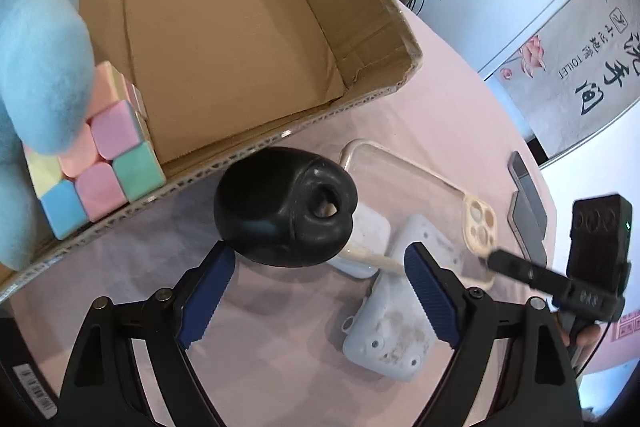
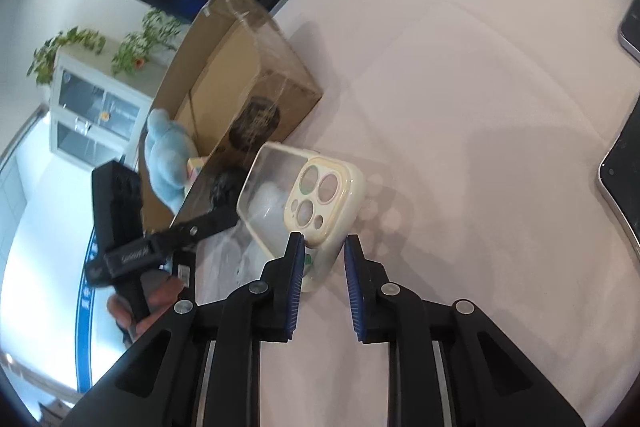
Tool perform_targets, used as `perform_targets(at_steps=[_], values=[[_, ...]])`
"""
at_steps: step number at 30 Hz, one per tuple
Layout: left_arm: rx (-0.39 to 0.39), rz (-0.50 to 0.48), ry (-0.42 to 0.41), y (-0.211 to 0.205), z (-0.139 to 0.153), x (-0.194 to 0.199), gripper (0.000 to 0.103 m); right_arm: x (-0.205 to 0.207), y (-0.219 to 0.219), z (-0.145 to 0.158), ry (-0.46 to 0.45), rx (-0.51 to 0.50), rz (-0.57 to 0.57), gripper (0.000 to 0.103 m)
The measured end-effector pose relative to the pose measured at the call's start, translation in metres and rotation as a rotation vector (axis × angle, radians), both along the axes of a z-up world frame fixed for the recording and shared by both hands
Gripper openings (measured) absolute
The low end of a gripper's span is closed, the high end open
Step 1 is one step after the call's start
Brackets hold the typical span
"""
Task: Organize objects
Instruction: 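Lower the right gripper and grasp the cream phone case edge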
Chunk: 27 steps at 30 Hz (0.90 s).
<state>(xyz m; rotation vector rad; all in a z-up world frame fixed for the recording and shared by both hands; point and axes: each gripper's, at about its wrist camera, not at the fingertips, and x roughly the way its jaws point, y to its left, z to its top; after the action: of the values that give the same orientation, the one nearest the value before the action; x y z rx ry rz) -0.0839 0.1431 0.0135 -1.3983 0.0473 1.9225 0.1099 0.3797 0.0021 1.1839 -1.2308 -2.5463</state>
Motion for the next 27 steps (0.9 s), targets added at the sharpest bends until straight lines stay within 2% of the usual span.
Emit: perform_targets(at_steps=[3, 7, 10, 13, 16, 18, 20, 24, 27], values=[[0.019, 0.043, 0.006, 0.000, -0.004, -0.001, 0.086, 0.004, -0.005, 0.003, 0.031, -0.003, 0.045, 0.015], [0.066, 0.018, -0.067, -0.003, -0.007, -0.007, 0.086, 0.017, -0.010, 0.004, 0.052, -0.036, 0.119, 0.013], [0.058, -0.013, -0.033, -0.002, -0.001, -0.006, 0.086, 0.027, -0.021, 0.007, 0.039, 0.004, 0.180, 0.012], [0.054, -0.046, -0.006, 0.001, 0.002, -0.002, 0.084, 0.030, -0.025, 0.007, 0.038, 0.023, 0.191, 0.012], [0.045, -0.071, 0.031, 0.007, 0.001, 0.005, 0.073, 0.024, -0.027, 0.004, 0.035, 0.023, 0.200, 0.013], [0.058, -0.082, 0.042, 0.010, 0.001, 0.009, 0.050, 0.022, -0.026, 0.004, 0.034, 0.030, 0.187, 0.014], [0.077, -0.107, 0.027, 0.010, 0.004, 0.011, 0.037, 0.020, -0.026, 0.003, 0.022, 0.043, 0.175, 0.014], [0.023, -0.137, 0.107, 0.017, 0.010, 0.021, 0.037, 0.019, -0.023, -0.001, -0.005, 0.056, 0.142, 0.015], [0.036, -0.137, 0.076, 0.011, 0.009, 0.015, 0.037, 0.018, -0.021, -0.003, -0.010, 0.049, 0.121, 0.015]])
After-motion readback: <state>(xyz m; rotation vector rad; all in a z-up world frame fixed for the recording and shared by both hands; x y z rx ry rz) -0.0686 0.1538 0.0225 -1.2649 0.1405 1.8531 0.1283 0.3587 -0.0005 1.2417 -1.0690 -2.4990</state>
